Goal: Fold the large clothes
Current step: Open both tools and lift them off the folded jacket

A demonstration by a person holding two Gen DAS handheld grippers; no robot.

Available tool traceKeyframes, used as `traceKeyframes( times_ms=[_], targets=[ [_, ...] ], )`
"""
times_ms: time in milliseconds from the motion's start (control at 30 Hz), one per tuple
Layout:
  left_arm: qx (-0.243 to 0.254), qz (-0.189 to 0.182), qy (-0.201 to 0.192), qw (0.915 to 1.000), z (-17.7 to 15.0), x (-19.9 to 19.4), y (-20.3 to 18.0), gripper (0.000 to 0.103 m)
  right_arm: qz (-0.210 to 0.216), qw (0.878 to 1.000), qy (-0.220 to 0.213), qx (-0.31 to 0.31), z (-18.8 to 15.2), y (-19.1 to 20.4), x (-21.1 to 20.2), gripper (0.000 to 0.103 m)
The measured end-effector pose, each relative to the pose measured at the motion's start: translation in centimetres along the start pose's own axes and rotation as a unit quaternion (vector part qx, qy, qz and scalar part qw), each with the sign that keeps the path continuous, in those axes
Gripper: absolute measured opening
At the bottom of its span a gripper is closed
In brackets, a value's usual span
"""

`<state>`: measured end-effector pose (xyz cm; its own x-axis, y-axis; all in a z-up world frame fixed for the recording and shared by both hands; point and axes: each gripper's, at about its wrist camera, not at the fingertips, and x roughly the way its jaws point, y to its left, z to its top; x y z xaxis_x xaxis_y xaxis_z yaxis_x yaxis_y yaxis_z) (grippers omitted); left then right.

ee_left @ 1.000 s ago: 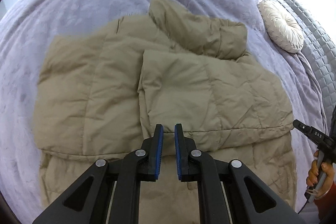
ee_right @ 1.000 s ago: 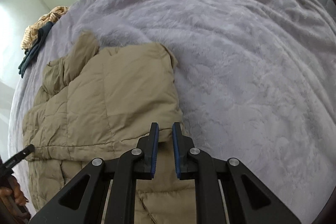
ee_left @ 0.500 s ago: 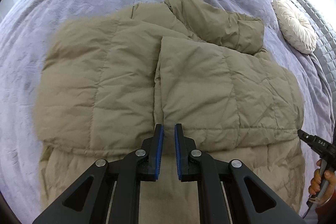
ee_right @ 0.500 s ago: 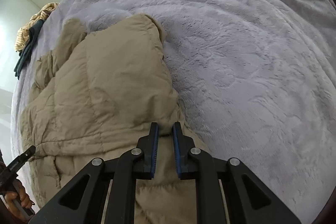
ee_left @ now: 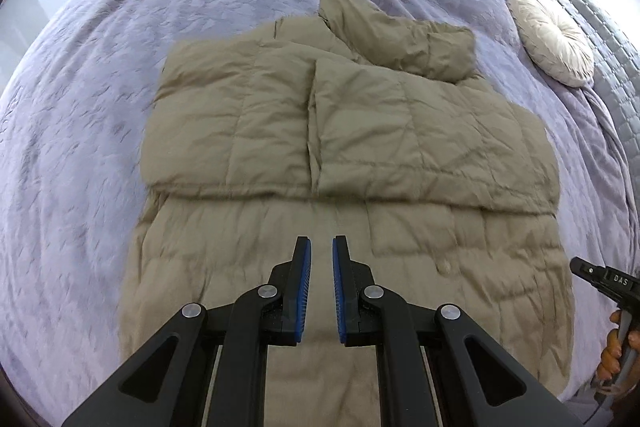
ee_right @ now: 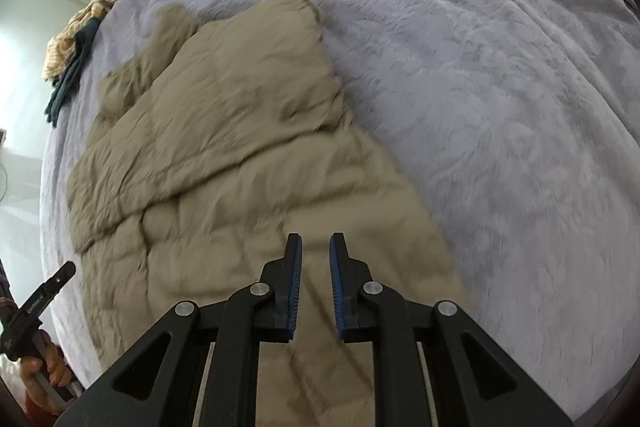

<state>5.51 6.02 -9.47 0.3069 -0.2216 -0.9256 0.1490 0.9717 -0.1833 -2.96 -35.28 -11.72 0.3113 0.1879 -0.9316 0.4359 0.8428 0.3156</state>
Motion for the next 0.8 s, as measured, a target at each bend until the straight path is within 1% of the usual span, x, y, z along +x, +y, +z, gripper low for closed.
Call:
traceKeyframes(
  times_ms=[33,133,233,400,433,467,500,533,567,600,633,667,767,800],
  targets=[
    [0.002,-0.002,0.001,1.0,-0.4,-0.4,-0.1,0.012,0.002,1.0,0.005,-0.002,-0.4,0.2,-0.3,0.016],
    [-0.006,-0.025,0.004,0.9997,-1.7,-1.9,-0.1,0.012,0.011,1.0,0.018,-0.004,-1.6,0.8,-0.8,0.016],
    [-0.001,-0.023,0.007,0.9997,-2.7,-3.0,-0.6,0.012,0.014,1.0,0.025,-0.007,-2.3,1.2,-1.4,0.016],
    [0.012,-0.008,0.012,0.9998,-4.0,-4.4,-1.7,0.012,0.022,0.999,0.026,0.004,-3.0,1.2,-2.7,0.016],
    [0.014,-0.007,0.013,0.9998,-4.3,-4.7,-1.9,0.013,0.022,0.999,0.027,0.004,-3.2,1.3,-3.0,0.017],
    [0.014,-0.009,0.015,0.9997,-4.6,-4.9,-2.0,0.013,0.022,0.999,0.028,0.003,-3.4,1.4,-3.2,0.023],
    [0.013,-0.014,0.02,0.9996,-4.8,-5.1,-2.2,0.018,0.023,0.999,0.03,0.002,-3.6,1.4,-3.5,0.032],
    [0.011,-0.017,0.023,0.9995,-5.1,-5.2,-2.2,0.063,0.023,0.999,0.031,0.0,-3.9,1.5,-3.7,0.035],
    [0.008,-0.016,0.026,0.9995,-5.4,-5.4,-2.4,0.091,0.023,0.999,0.031,-0.001,-4.1,1.5,-3.8,0.037],
    [0.003,-0.008,0.013,0.9999,-5.8,-6.0,-2.5,0.103,0.024,0.999,0.033,-0.003,-4.3,1.5,-4.0,0.038],
    [0.004,-0.008,0.004,0.9999,-6.0,-6.4,-2.6,0.102,0.025,0.999,0.037,-0.003,-4.6,1.5,-4.1,0.038],
    [0.009,-0.011,0.009,0.9999,-6.3,-6.6,-2.9,0.102,0.026,0.999,0.039,-0.001,-4.9,1.5,-4.1,0.038],
    [0.006,0.003,0.02,0.9998,-6.8,-6.6,-3.1,0.102,0.032,0.998,0.048,0.006,-5.5,1.2,-4.1,0.038],
    [0.003,0.006,0.025,0.9997,-7.0,-6.6,-3.0,0.102,0.034,0.998,0.051,0.009,-5.7,1.2,-4.0,0.04]
  ],
)
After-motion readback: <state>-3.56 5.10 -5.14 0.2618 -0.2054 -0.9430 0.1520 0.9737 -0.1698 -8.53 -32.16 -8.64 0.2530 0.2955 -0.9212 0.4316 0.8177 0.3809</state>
